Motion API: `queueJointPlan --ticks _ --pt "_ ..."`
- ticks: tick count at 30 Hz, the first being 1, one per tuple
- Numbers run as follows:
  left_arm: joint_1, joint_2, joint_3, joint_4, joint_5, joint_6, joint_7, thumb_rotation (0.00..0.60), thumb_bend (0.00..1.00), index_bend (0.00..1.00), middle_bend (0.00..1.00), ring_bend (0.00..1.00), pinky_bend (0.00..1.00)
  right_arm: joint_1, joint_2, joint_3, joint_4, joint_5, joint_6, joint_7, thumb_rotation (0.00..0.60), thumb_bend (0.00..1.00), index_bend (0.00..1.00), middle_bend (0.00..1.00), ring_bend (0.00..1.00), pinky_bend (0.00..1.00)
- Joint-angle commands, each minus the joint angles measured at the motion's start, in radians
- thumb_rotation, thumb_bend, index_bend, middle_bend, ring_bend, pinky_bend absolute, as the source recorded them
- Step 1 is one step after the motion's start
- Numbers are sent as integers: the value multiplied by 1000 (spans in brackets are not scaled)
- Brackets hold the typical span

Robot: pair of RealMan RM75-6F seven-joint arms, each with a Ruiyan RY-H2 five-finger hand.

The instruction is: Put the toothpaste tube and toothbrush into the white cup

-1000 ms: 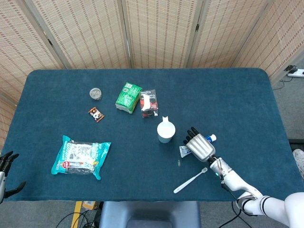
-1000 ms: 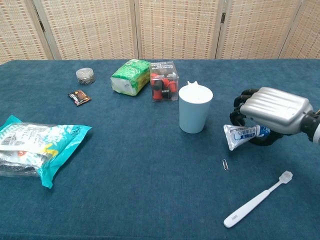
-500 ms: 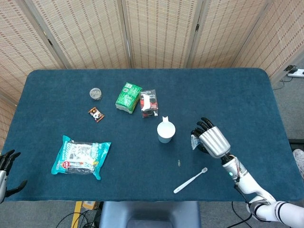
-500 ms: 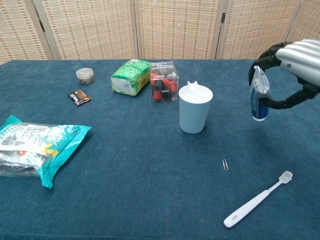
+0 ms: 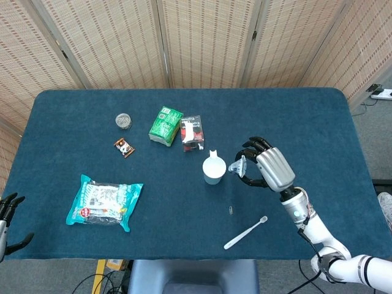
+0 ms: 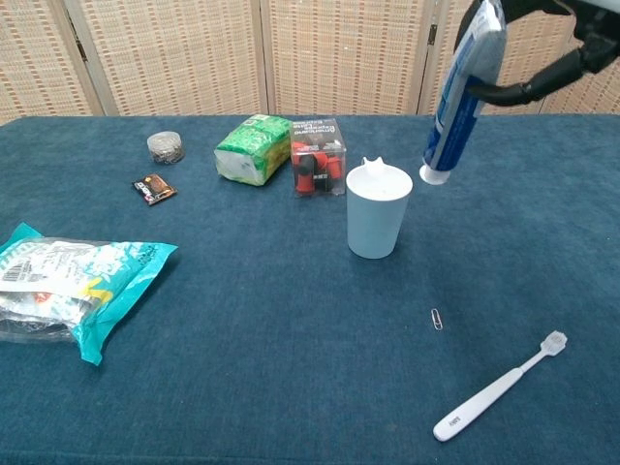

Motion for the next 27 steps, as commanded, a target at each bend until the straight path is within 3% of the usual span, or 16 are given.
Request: queueJointPlan --ticks 1,11,27 --pt "2 -1 1 1 -3 0 -3 600 249 177 120 141 198 21 10 34 -30 44 -32 27 600 345 869 547 299 215" --pt "-5 -13 2 14 -3 -14 -5 600 248 177 120 142 197 104 -88 97 32 178 -153 65 600 343 869 547 299 215" --pt "-3 -31 7 48 -24 -37 -23 600 248 177 119 142 197 162 -222 89 183 258 -243 32 600 344 869 531 299 215"
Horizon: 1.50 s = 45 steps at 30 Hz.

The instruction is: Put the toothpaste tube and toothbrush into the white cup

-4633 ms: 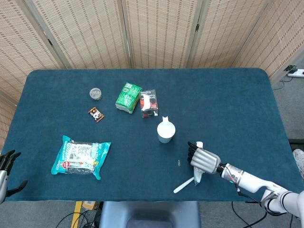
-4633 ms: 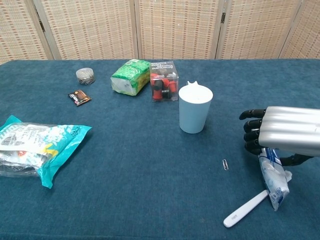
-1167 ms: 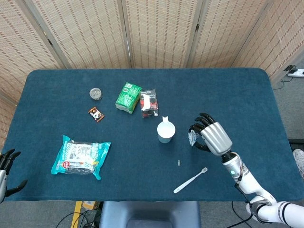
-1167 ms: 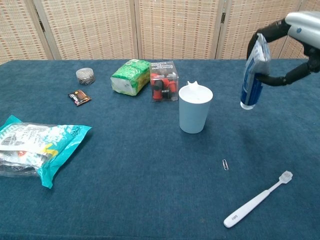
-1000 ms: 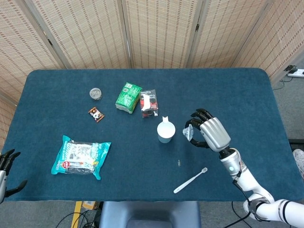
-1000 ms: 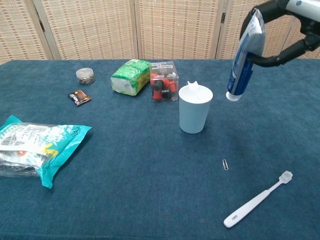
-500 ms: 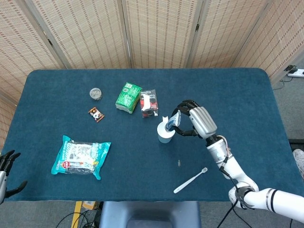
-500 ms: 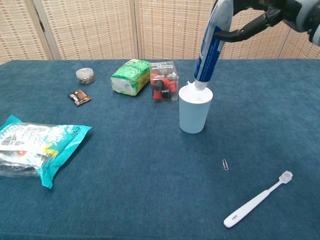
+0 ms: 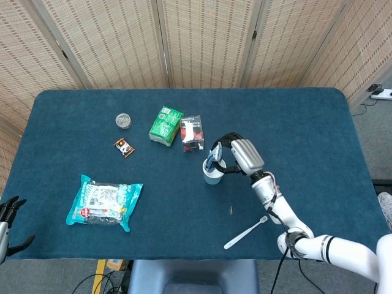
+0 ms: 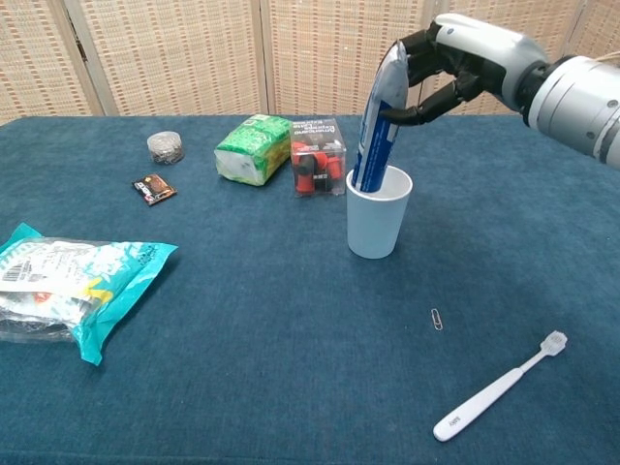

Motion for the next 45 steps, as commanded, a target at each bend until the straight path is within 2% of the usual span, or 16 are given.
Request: queueJointPlan --ticks 1,11,19,21,24,26,31,38,41,45 --pt "0 -2 0 4 -1 -2 -2 600 248 177 118 141 198 8 -17 -9 24 4 -10 -20 600 344 869 525 299 215" --pt "2 -6 2 15 -8 -8 -12 600 248 176 118 142 198 27 -80 -15 108 19 -38 -39 600 343 869 491 291 215" --pt "6 -8 3 22 -11 -9 -20 600 248 176 118 142 197 35 -99 -14 131 35 -62 -45 600 334 844 450 265 198" --pt "7 -8 3 23 -13 -9 -21 600 248 176 118 141 197 35 -97 -15 131 37 -69 -44 600 323 780 426 247 180" --pt "9 -8 3 26 -14 -8 -24 600 248 176 118 141 197 34 -90 -18 127 38 -81 -42 600 303 618 377 209 153" --pt "9 -9 2 28 -14 -7 -26 600 248 176 118 142 197 32 -85 -20 125 38 -84 -41 600 293 473 337 179 130" --pt "6 -11 1 32 -10 -10 -30 600 248 176 118 141 198 26 -75 -20 118 34 -84 -32 600 291 250 294 149 113" --pt "4 -15 -1 32 -2 -5 -40 600 248 176 118 142 197 19 -53 -20 93 28 -87 -22 600 284 73 220 101 82" --pt "3 -14 -2 32 -1 -5 -40 600 248 176 118 142 198 6 -25 -17 63 0 -56 -10 600 264 3 179 75 65" --pt "1 -11 -6 27 4 1 -40 600 248 175 118 141 197 -33 31 -12 -2 -42 16 17 600 264 0 171 71 64"
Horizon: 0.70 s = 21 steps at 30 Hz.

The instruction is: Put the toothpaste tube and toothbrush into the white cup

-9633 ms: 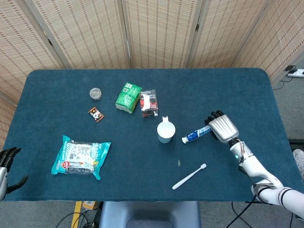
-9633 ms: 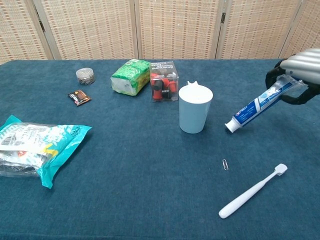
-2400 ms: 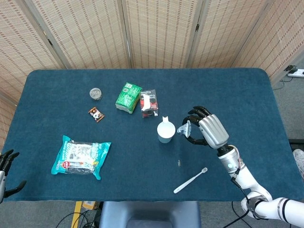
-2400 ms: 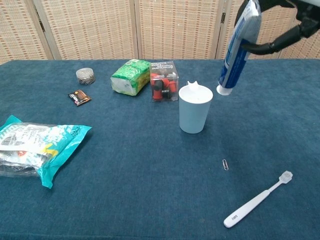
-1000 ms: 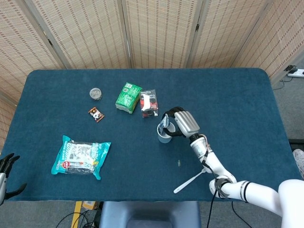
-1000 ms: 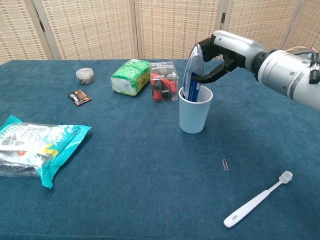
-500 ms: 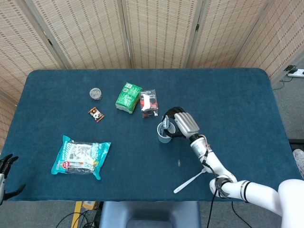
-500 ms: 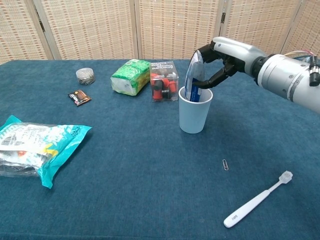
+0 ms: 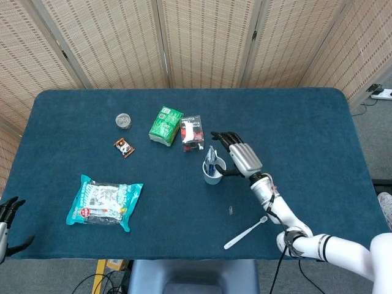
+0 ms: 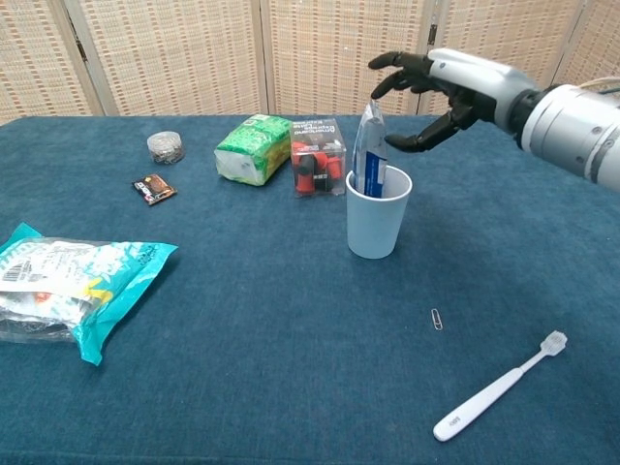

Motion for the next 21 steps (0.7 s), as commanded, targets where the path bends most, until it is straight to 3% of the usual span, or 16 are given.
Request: queueJointPlan --ticks 1,6,10,17,21 --pt "-2 2 -2 -5 3 1 0 600 248 175 118 141 197 -40 52 5 -58 -42 69 30 600 264 0 171 71 64" --pt "-10 5 -3 -19 14 0 15 600 248 175 118 141 197 -107 122 -12 -111 -143 207 38 600 264 40 214 71 64" --pt "-15 8 -5 -32 15 -2 30 600 248 175 118 141 197 -161 173 -59 -142 -235 299 13 600 264 251 295 113 73" --pt "-24 11 -6 -53 17 -9 53 600 248 175 118 142 198 -240 243 -180 -167 -384 382 11 600 263 413 399 262 352" --pt "-29 14 -7 -65 19 -12 64 600 248 175 118 141 198 -254 274 -242 -173 -459 380 18 600 264 478 465 360 451"
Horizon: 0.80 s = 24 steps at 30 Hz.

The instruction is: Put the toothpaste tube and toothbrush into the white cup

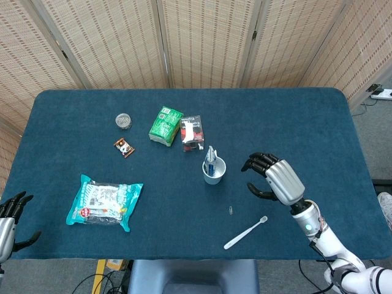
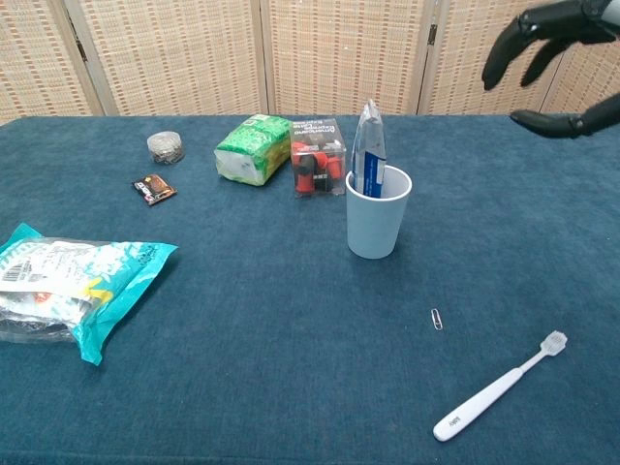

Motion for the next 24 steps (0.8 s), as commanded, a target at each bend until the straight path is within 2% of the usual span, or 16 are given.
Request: queueJointPlan --ticks 1,7,11,19,24 --pt "-5 2 0 -7 5 -3 8 600 248 175 118 141 198 -15 27 -51 -5 -59 -3 -2 600 264 491 477 368 458" --pt "-12 3 2 -22 14 -6 23 600 248 175 118 141 197 3 9 -124 42 -131 -94 -110 600 260 514 489 373 458" --pt "-13 7 4 -28 13 -8 28 600 248 175 117 141 198 21 -22 -157 87 -164 -158 -189 600 201 514 466 370 456" --pt "-12 10 8 -29 4 -13 34 600 248 175 117 141 197 38 -60 -181 129 -151 -252 -277 600 99 514 370 263 382" --pt "-17 8 9 -27 0 -23 38 600 248 175 116 141 198 44 -81 -217 169 -190 -267 -308 600 92 514 347 235 339"
